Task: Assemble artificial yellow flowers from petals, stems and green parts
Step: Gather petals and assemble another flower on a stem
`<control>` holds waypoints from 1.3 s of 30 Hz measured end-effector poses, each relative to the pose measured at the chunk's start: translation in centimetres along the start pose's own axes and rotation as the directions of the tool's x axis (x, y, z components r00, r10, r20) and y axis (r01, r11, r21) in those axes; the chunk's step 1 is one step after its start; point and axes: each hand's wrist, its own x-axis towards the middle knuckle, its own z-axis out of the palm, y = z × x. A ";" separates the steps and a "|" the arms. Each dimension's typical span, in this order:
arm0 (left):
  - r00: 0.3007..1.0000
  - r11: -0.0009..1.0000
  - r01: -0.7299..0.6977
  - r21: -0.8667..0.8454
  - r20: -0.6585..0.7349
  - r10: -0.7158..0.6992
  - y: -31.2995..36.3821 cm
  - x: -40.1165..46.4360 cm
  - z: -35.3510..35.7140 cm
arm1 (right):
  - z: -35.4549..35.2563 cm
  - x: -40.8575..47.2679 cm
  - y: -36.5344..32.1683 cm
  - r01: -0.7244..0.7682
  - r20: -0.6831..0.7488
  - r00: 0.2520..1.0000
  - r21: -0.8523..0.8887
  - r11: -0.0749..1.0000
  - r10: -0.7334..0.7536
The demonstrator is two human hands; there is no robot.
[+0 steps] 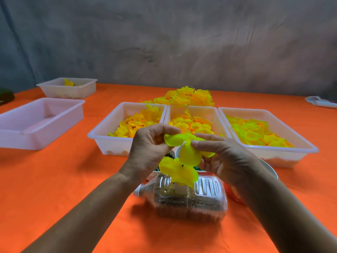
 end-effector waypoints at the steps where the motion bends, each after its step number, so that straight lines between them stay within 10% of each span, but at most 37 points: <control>1: 0.998 0.998 0.056 -0.011 -0.009 -0.056 0.2 -0.1 -0.1 | 0.1 0.0 -0.1 0.000 -0.001 1.000 -0.012 1.000 0.000; 8: 0.898 0.886 0.432 -0.171 -0.015 -0.440 2.0 0.0 -0.6 | 0.6 -0.3 0.1 0.028 -0.004 1.000 -0.111 0.993 -0.029; 39: 0.773 0.734 0.635 -0.243 0.185 -0.607 2.2 0.8 0.0 | 0.8 0.6 0.6 0.037 -0.015 0.999 -0.109 0.993 -0.039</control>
